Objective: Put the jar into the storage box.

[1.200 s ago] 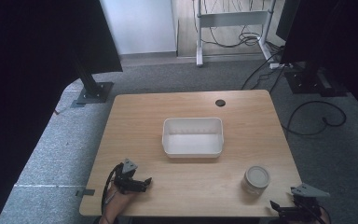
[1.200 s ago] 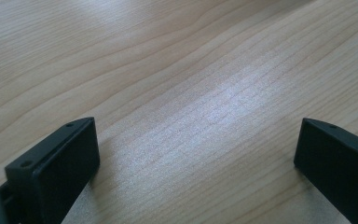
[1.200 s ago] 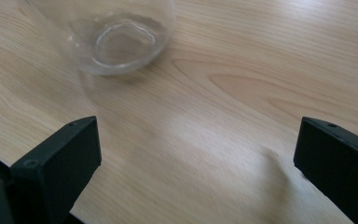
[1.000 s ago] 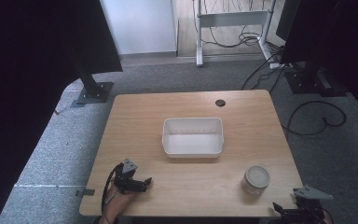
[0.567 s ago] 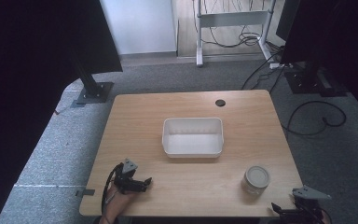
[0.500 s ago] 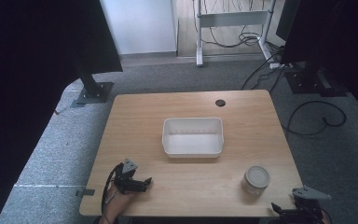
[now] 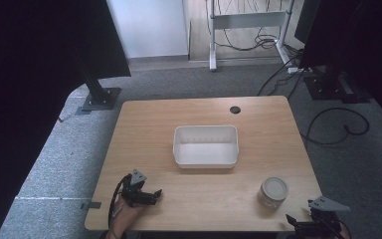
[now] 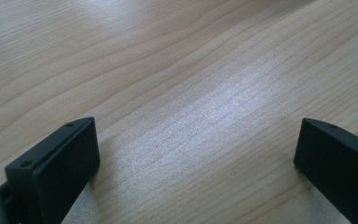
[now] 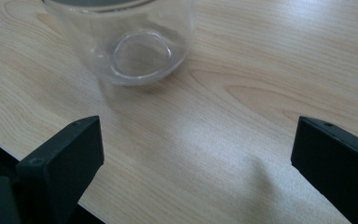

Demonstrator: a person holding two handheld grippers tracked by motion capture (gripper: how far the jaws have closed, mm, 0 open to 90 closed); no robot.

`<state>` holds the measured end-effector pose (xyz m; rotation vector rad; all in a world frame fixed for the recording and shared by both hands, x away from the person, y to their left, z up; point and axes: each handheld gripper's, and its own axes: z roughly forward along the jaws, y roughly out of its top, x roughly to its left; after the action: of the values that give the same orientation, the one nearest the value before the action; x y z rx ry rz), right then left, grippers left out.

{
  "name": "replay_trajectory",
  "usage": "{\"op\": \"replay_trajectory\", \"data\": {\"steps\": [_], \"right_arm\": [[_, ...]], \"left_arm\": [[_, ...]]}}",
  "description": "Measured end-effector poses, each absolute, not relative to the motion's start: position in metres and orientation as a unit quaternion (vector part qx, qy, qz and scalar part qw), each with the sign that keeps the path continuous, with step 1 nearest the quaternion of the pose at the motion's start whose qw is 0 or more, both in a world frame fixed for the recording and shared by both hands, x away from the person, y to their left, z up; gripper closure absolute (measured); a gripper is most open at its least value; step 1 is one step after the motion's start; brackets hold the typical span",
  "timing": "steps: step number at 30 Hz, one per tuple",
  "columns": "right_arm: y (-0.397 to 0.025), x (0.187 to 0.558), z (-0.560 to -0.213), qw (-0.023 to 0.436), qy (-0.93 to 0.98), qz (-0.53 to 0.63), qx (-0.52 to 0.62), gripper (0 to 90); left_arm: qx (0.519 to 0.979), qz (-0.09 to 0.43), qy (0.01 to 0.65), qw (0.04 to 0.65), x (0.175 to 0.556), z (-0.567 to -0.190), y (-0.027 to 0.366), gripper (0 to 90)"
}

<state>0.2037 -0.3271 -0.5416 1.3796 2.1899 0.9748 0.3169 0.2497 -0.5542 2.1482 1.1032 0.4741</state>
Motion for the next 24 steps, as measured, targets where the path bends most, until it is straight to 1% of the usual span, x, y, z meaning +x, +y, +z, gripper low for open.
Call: {"op": "replay_trajectory", "data": {"steps": [24], "right_arm": [[-0.302, 0.219, -0.534, 0.200, 0.790, 0.353, 0.459, 1.9]], "left_arm": [[0.823, 0.182, 0.423, 0.334, 0.317, -0.554, 0.250, 0.0]]}}
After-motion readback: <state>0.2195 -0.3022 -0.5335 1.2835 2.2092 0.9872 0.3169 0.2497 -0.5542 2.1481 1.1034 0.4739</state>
